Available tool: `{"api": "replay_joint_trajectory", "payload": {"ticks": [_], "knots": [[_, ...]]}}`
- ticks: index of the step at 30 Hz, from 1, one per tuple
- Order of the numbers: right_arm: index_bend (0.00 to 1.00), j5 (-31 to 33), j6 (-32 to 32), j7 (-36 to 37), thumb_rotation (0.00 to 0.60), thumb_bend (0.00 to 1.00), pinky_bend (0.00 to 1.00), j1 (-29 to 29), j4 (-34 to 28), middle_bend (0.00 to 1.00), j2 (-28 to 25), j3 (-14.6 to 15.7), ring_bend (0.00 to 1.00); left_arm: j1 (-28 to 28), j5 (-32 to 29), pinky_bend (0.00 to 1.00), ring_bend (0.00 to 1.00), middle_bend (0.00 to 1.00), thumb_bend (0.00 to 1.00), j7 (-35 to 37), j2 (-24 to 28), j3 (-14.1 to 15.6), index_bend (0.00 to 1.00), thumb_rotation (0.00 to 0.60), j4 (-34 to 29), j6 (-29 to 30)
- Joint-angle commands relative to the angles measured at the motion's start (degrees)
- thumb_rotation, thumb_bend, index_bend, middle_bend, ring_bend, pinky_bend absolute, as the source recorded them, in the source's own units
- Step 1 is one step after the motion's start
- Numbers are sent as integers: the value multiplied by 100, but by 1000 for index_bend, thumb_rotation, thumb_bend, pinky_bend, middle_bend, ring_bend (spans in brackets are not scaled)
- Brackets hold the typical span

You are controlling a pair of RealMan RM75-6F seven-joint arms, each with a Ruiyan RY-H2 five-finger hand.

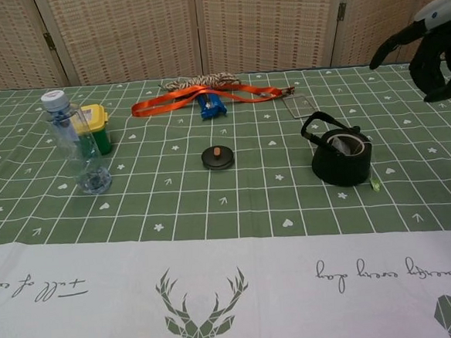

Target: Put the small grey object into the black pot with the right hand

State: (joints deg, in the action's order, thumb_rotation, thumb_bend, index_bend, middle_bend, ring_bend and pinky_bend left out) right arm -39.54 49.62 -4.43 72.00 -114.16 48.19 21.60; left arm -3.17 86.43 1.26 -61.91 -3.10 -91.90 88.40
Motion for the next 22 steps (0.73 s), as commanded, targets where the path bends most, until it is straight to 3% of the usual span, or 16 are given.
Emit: {"api": "replay_joint_trajectory", "payload": {"ticks": [1,4,7,10,16,22], "knots": [[12,-1010,3979,-2004,600,372,228,-2172,-1197,172,172,263,187,27,89,90,84,142,267,-76,-26,39,32,600,-61,73],[4,-1688,4925,-1929,600,373,163,-3143,-1036,74,563,308,114,57,175,90,84,143,267,-201,-52,85,33,600,-129,134],[4,-2405,5426,-1418,600,373,114,-3946,-588,45,703,375,91,78,304,90,83,142,267,-282,-62,154,32,600,-211,172],[4,-2665,5825,-1351,600,372,20,-4646,-60,4,1056,285,45,96,435,89,82,142,267,-330,-62,198,28,600,-239,237],[4,-2523,5322,-331,600,373,0,-5316,827,0,1319,-141,0,104,465,85,83,143,266,-355,-47,227,24,600,-246,225],[4,-2541,4712,-273,600,373,0,-5437,1106,0,1315,-516,38,93,437,85,82,142,266,-392,-43,228,19,600,-260,177]]}}
